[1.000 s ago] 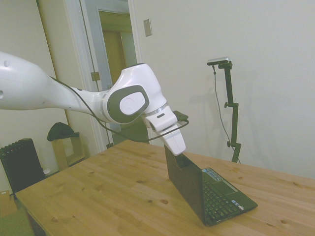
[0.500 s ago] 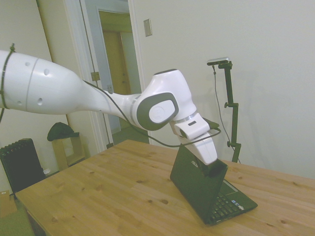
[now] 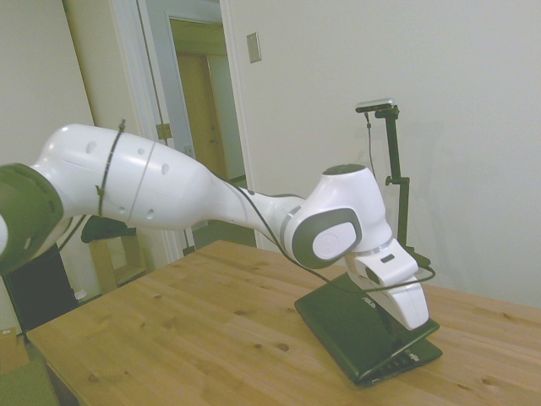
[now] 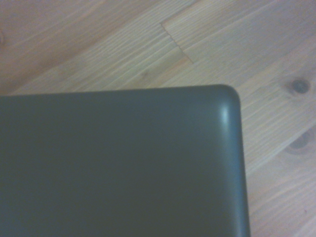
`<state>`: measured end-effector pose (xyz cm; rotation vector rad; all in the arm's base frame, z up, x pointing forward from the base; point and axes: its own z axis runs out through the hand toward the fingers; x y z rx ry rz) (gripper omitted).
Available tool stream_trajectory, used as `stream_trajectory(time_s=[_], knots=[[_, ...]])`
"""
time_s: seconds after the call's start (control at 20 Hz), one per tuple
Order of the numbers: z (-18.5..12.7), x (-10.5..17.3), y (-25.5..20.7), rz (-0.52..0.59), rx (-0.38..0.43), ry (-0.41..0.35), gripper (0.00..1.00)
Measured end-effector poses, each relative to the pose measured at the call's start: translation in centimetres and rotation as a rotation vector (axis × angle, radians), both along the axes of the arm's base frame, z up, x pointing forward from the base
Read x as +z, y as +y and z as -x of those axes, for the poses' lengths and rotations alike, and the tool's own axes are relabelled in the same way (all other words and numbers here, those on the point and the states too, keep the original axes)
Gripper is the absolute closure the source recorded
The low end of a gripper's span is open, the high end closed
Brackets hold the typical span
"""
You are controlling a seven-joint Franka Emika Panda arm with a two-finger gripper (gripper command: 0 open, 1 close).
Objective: Close the laptop
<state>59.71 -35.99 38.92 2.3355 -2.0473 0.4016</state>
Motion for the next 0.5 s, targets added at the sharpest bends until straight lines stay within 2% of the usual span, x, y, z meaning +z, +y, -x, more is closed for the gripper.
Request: stream_trajectory(time_s=[0.1, 0.2, 0.35, 0.5], knots=[[-0.7, -0.4, 0.0, 0.0, 0.009, -0.003, 1.0], [-1.1, 1.3, 0.8, 0.007, 0.025, -0.027, 1.0], [-0.5, 6.5, 4.0, 0.003, 0.075, -0.074, 1.0], [1.6, 11.7, 9.1, -0.032, 0.14, -0.095, 1.0]])
